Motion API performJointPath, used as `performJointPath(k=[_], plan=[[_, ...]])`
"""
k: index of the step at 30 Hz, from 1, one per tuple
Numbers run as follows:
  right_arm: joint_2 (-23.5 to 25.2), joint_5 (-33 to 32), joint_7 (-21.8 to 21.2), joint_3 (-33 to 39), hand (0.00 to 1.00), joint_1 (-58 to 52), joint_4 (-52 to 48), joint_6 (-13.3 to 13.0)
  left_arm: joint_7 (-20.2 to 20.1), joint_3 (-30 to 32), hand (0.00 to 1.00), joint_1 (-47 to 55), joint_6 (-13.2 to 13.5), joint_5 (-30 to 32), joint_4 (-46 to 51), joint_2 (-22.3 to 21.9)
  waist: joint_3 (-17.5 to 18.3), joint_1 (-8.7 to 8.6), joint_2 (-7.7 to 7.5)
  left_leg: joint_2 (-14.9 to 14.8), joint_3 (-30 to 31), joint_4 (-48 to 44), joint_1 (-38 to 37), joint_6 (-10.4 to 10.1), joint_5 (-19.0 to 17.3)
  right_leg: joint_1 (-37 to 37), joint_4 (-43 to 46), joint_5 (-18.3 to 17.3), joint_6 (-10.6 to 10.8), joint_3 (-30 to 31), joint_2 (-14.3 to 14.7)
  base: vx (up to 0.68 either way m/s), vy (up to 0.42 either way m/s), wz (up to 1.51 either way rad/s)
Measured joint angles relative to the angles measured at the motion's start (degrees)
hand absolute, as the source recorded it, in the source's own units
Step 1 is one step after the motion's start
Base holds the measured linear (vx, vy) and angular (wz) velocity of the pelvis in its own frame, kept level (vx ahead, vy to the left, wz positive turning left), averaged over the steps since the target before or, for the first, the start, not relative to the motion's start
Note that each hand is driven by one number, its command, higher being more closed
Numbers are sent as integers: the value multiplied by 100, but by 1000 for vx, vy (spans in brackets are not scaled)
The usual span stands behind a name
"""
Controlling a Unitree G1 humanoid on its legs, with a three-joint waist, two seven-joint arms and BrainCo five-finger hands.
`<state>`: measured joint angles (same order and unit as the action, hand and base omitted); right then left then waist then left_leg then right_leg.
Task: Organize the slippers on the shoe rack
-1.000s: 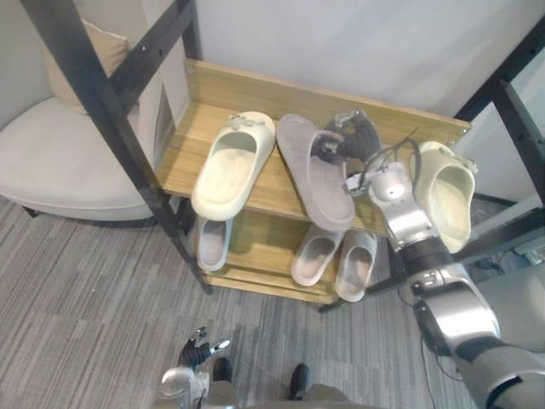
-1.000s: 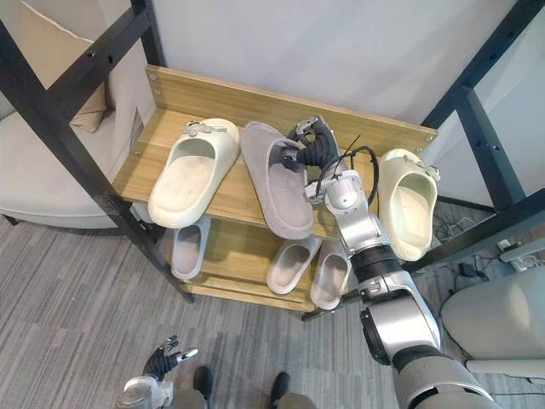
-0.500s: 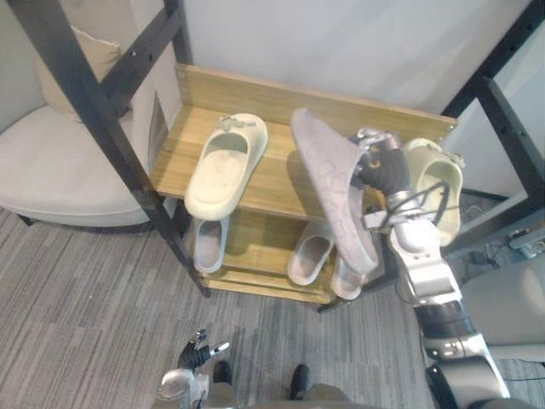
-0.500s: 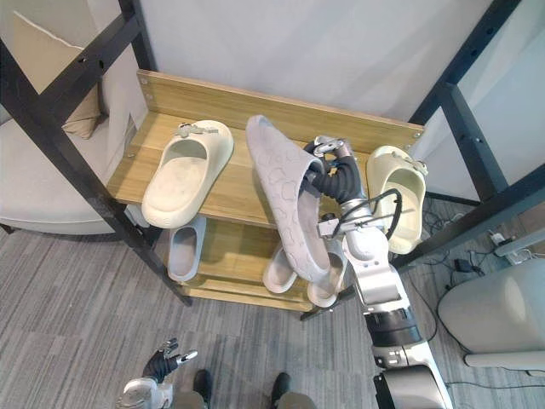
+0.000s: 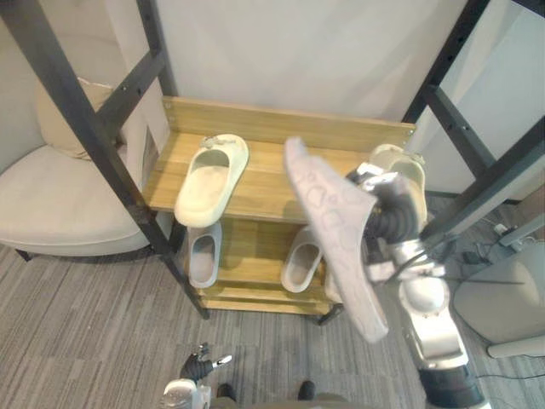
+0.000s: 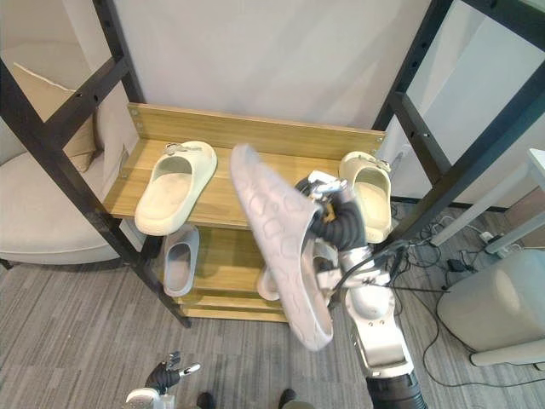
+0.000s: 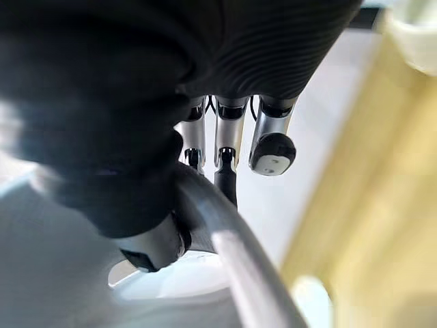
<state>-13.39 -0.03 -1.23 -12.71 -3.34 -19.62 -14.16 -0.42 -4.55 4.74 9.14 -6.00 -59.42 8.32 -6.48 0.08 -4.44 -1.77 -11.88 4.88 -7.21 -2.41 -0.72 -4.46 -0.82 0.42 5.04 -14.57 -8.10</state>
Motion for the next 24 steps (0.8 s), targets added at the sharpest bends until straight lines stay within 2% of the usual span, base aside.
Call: performJointPath(k=[3, 5, 7, 8, 9, 10, 12, 14, 16, 21, 24], plan=[[-12, 4, -231, -535, 100, -324, 342, -2, -1, -165, 0, -13, 17, 39, -98, -26, 71, -8, 100, 2, 10, 10, -94, -5, -4, -113, -53, -7, 14, -9, 3, -7, -6, 1], [-15, 14, -302, -728, 100, -361, 727, 0, -3, -235, 0, -15, 22, 82, -97, -22, 92, -4, 115, -11, 10, -1, -76, -59, -44, -83, -8, -36, 23, -8, 0, -23, -16, 0], [-1, 39, -334, -883, 100, -360, 1103, 14, -2, -314, 0, -37, 34, 90, -92, 7, 90, 8, 133, -49, 9, -231, 165, -78, -159, 177, 283, -199, -15, -4, -46, -53, -40, 2], [-15, 147, -335, -956, 100, -333, 1346, 26, 1, -361, 0, -117, 34, 92, -91, 28, 46, 32, 101, -82, 23, -740, 485, -67, -370, 432, 644, -300, -13, 3, -111, -42, -31, 4], [-18, 256, -331, -1027, 100, -272, 1571, 43, 6, -394, 0, -185, 41, 88, -92, 24, -54, 43, 157, -128, 49, -1376, 819, -32, -599, 612, 984, -431, -32, 1, -149, -39, -25, 4], [-19, 273, -326, -1043, 100, -228, 1647, 51, 9, -415, 0, -212, 42, 83, -89, 16, -99, 42, 196, -169, 59, -1633, 953, -34, -716, 683, 1116, -478, -35, -5, -150, -34, -10, 4], [-28, 451, -244, -1045, 100, 181, 2045, 71, 16, -525, 0, -428, 53, 10, -87, -7, -426, 34, 369, -361, 158, -2781, 1619, 3, -1154, 1103, 1899, -788, -52, -18, -177, -72, 3, 9], [-20, 476, -195, -1049, 100, 551, 2383, 102, 19, -571, 0, -613, 59, -61, -82, 11, -631, 44, 390, -423, 254, -3307, 2048, 18, -1341, 1505, 2498, -1042, -71, -60, -256, -145, -14, 25], [-25, 691, -41, -1049, 100, 1105, 2786, 175, 26, -566, 0, -863, 71, -239, 3, 56, -988, 102, 389, -454, 428, -3989, 2584, -11, -1624, 1986, 3295, -1450, -68, -144, -424, -195, -55, 34], [-33, 1132, 341, -980, 100, 1933, 3194, 267, 146, -547, 0, -1073, 215, -466, 313, 113, -1333, 237, 404, -418, 659, -4713, 3440, 1, -1791, 2754, 4209, -1804, -145, -301, -684, -121, -36, 24], [-74, 1314, 641, -759, 100, 2655, 3489, 333, 289, -514, 0, -1187, 412, -554, 531, 180, -1577, 325, 431, -426, 781, -5145, 3910, -5, -1832, 3159, 4709, -1956, -237, -359, -795, -58, -13, 16]])
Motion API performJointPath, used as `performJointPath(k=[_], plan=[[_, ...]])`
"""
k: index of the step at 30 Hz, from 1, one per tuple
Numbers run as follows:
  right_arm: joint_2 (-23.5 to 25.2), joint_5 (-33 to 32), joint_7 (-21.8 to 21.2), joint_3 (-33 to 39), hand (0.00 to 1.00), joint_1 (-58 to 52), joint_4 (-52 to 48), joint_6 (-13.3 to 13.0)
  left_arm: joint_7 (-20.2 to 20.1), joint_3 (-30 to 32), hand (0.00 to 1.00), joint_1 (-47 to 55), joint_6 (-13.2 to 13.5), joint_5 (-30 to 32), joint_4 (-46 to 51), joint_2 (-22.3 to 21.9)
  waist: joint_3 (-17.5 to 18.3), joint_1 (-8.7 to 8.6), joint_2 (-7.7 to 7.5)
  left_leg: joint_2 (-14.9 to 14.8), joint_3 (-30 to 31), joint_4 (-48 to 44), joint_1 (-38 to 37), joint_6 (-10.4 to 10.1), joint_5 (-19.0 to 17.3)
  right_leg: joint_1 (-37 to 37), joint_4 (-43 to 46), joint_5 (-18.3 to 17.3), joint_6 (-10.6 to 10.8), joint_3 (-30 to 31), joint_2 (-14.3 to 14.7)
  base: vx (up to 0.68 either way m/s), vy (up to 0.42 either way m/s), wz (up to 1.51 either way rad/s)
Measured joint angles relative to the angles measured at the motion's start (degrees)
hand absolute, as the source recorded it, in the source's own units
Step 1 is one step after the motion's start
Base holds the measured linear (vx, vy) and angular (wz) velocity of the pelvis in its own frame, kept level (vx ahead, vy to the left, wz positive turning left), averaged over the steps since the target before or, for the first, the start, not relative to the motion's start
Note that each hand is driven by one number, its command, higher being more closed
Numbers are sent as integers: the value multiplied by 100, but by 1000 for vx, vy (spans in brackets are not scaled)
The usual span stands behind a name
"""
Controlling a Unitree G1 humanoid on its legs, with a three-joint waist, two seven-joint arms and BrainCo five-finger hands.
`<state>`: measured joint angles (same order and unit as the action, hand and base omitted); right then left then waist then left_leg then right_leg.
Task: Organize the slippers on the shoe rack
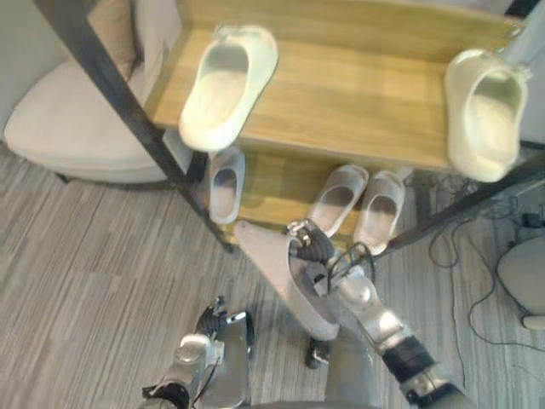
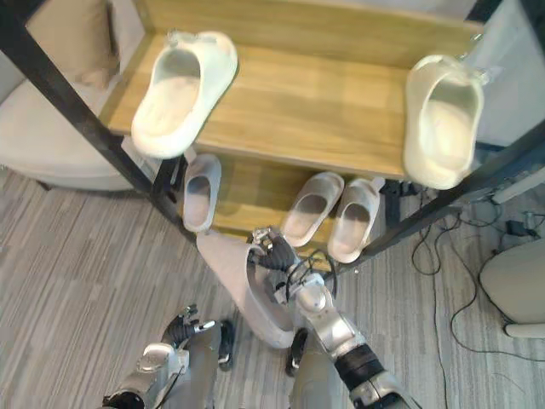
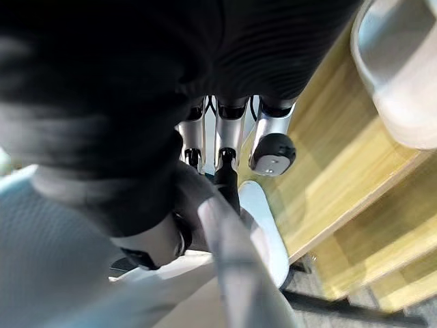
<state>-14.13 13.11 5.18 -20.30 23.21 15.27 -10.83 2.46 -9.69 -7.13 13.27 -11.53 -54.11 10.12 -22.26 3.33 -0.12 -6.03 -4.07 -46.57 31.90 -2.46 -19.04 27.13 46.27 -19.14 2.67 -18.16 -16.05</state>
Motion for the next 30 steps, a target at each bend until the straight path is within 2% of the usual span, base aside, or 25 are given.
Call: performJointPath(k=[6, 10, 13, 17, 21, 30], plan=[[-75, 50, 653, 632, 100, 1449, 827, 147, 125, 433, 0, -374, 163, -179, 133, -31, -297, 51, 34, -45, 222, -788, 923, 1, -175, 760, 762, -258, -86, -155, -156, -49, 15, 11], [-24, 45, 981, 847, 100, 1731, 820, 253, 153, 651, 0, -452, 176, -221, 285, -159, -335, 89, 44, -44, 300, -1233, 1325, 52, -310, 1046, 1201, -464, -96, -248, -294, -47, 40, 13], [67, 54, 1290, 909, 100, 1948, 813, 417, 239, 922, 0, -466, 128, -340, 549, -323, -343, 229, 50, -42, 403, -1592, 1750, 53, -404, 1367, 1563, -611, -126, -312, -379, -50, 36, 11], [153, 52, 1444, 1168, 100, 2195, 823, 591, 267, 1111, 0, -472, 109, -439, 815, -498, -377, 373, 58, -16, 511, -1789, 2035, 50, -406, 1528, 1773, -696, -157, -434, -453, -40, 39, 14], [311, 60, 1649, 1420, 100, 2507, 911, 707, 301, 1218, 0, -472, 99, -448, 915, -596, -384, 417, 58, 25, 567, -1861, 2156, 49, -407, 1570, 1884, -763, -158, -507, -526, -25, 29, 15], [273, 230, 2099, 1812, 100, 3350, 2269, 1066, 488, 1274, 0, -564, 124, -659, 1035, -701, -382, 528, 59, 170, 714, -1992, 2525, -2, -377, 1794, 2108, -898, -191, -658, -700, 2, 14, 11]])
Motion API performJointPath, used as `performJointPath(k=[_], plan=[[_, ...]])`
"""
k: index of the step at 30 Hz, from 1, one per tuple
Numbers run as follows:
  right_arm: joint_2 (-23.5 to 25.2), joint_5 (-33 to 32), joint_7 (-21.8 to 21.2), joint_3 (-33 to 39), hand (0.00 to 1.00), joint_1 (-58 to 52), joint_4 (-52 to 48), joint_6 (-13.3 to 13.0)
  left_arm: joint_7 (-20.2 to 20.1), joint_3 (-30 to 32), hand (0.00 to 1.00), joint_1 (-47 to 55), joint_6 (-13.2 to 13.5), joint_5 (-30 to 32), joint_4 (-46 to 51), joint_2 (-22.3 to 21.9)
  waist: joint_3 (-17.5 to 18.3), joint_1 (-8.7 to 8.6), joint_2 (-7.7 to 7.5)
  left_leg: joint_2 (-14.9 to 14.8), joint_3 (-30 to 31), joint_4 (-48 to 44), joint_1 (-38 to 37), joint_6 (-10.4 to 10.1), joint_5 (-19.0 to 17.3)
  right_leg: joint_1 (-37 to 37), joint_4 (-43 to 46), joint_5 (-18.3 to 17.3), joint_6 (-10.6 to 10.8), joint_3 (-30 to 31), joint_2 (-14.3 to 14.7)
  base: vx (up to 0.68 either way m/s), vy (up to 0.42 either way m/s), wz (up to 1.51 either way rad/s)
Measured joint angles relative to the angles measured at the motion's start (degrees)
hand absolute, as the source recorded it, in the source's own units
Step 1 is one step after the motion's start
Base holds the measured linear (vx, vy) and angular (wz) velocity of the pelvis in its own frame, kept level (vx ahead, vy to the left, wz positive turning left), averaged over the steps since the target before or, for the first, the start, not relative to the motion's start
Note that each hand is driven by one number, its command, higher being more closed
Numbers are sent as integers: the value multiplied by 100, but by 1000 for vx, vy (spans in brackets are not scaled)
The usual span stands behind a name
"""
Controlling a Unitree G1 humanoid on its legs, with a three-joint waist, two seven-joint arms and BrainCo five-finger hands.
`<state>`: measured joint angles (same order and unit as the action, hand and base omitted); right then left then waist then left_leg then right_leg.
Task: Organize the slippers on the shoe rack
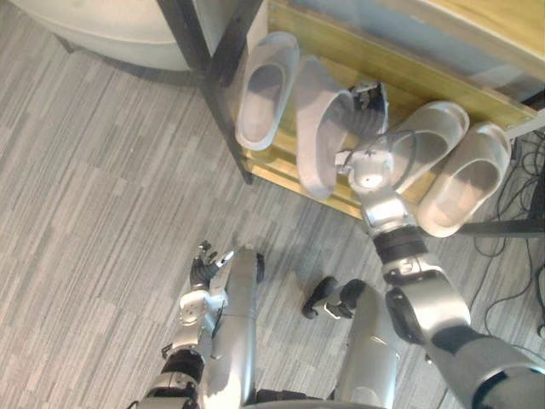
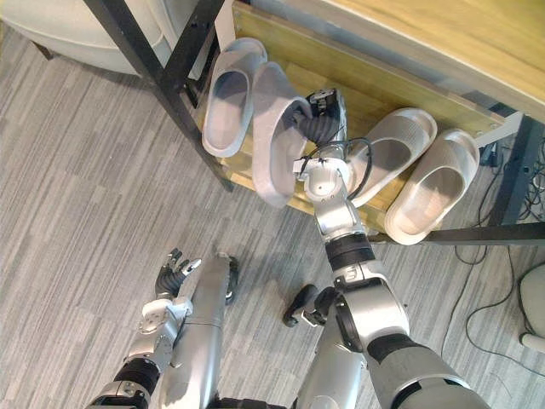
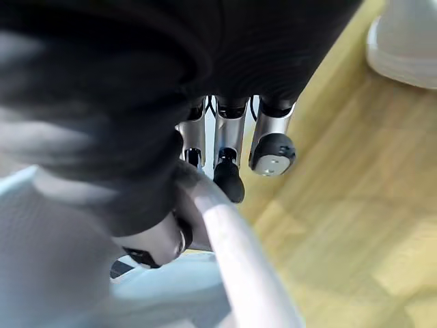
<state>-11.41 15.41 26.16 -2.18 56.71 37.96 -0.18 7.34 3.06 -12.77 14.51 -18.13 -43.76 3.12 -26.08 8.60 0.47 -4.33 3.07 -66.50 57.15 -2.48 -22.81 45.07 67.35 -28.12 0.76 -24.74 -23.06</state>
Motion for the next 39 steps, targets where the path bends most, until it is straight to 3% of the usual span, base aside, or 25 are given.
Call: performJointPath(k=[9, 18, 19, 35, 39], plan=[[-260, 33, 236, -29, 100, 784, 1017, 177, 46, 0, 0, -16, -1, -73, -122, 70, 18, 121, 31, 165, 169, -114, 364, -77, 49, 209, 240, -166, -45, -176, -181, 0, -7, 14], [-488, 47, 418, -40, 100, 1093, 1320, 232, 221, -94, 0, 16, -144, -151, -431, 142, 26, 201, 43, 221, 232, -122, 488, -142, 86, 294, 328, -228, -78, -226, -227, -7, -4, 5], [-501, 49, 440, -41, 0, 1095, 1329, 232, 243, -121, 0, 15, -145, -197, -432, 144, 31, 201, 51, 244, 234, -88, 488, -148, 113, 294, 330, -233, -83, -239, -250, -11, -19, 15], [-1223, 31, 575, -74, 0, 1195, 1703, 324, 240, -259, 0, 14, -142, -243, -429, 135, 63, 229, 100, 312, 251, 155, 496, -182, 279, 312, 246, -233, -112, -325, -306, -3, -2, 3], [-1346, 11, 575, -76, 0, 1195, 1688, 294, 217, -314, 0, 53, -142, -244, -434, 132, 118, 219, 192, 296, 241, 172, 489, -185, 281, 313, 230, -233, -112, -324, -294, 0, 0, 0]])
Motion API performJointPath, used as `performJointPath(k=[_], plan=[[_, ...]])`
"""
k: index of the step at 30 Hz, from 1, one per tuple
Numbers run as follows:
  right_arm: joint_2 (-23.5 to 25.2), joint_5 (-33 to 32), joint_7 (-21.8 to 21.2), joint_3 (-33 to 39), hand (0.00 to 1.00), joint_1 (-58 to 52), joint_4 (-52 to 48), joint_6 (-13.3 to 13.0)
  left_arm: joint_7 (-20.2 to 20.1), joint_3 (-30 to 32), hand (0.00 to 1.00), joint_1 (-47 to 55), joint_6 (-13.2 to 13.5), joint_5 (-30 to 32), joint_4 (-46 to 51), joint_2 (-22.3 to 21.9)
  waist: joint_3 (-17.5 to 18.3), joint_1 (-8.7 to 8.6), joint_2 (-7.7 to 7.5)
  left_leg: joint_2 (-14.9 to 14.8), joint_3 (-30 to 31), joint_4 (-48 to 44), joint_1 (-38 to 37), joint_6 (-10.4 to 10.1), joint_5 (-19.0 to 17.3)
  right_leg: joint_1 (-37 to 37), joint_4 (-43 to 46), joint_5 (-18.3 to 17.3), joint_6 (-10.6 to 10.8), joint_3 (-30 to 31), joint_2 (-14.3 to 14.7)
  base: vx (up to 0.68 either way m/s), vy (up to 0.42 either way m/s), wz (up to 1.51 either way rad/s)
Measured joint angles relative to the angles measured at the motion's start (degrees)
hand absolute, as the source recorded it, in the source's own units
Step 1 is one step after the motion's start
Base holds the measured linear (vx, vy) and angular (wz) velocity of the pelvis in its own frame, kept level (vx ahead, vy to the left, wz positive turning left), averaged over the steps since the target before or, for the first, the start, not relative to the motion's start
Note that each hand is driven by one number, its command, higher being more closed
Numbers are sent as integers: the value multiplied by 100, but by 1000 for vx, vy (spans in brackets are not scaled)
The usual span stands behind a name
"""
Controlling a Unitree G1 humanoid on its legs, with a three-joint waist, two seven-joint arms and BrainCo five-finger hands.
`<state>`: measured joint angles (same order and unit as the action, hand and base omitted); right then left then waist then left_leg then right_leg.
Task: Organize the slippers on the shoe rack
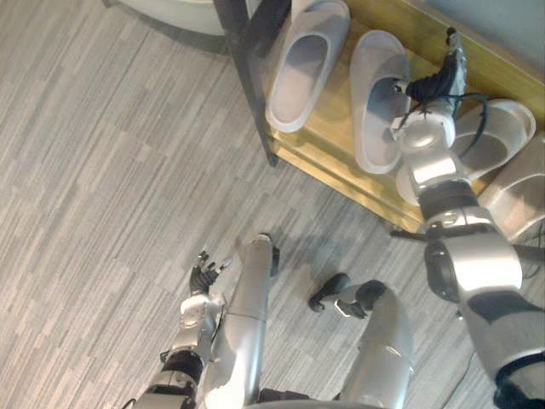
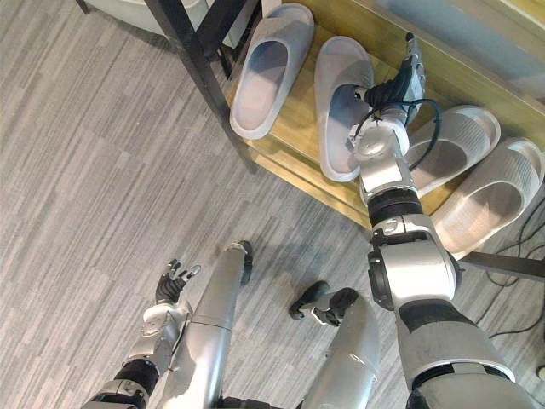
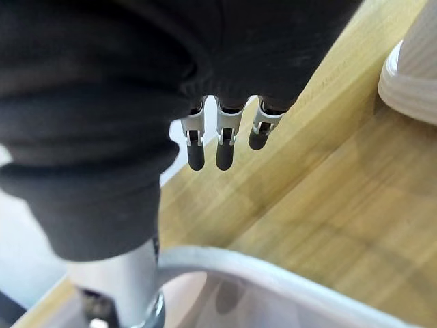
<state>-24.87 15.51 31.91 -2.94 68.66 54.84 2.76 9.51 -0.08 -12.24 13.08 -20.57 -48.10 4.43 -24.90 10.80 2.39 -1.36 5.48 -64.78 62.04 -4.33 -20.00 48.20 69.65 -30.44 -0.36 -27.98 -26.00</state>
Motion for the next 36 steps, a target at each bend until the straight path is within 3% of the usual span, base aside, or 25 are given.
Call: performJointPath(k=[10, 22, 30, 36], plan=[[70, -201, -152, 0, 0, -53, -277, -69, -67, 11, 0, 2, 1, -174, -95, 48, 2, -37, -5, -99, -17, 103, -40, -31, 55, -1, -127, 59, -77, -13, 101, -8, 8, -3], [1159, -567, -202, 192, 0, -1301, -1784, -269, -77, 146, 0, 11, -18, -209, -216, 118, 60, -164, -113, -235, -60, 457, -348, -122, 168, -163, -418, 158, -146, 3, 292, -7, 1, -4], [1683, -1193, -317, 635, 0, -1894, -2030, -478, -97, 297, 0, 24, -86, -207, -215, 139, 96, -231, -223, -257, -83, 562, -441, -123, 223, -227, -507, 216, -115, 9, 323, -33, 27, -1], [1947, -2226, -575, 745, 0, -2033, -1990, -733, -104, 360, 0, 24, -101, -202, -220, 140, 87, -257, -253, -258, -90, 552, -450, -115, 229, -229, -506, 232, -115, 23, 323, -42, 43, -1]])
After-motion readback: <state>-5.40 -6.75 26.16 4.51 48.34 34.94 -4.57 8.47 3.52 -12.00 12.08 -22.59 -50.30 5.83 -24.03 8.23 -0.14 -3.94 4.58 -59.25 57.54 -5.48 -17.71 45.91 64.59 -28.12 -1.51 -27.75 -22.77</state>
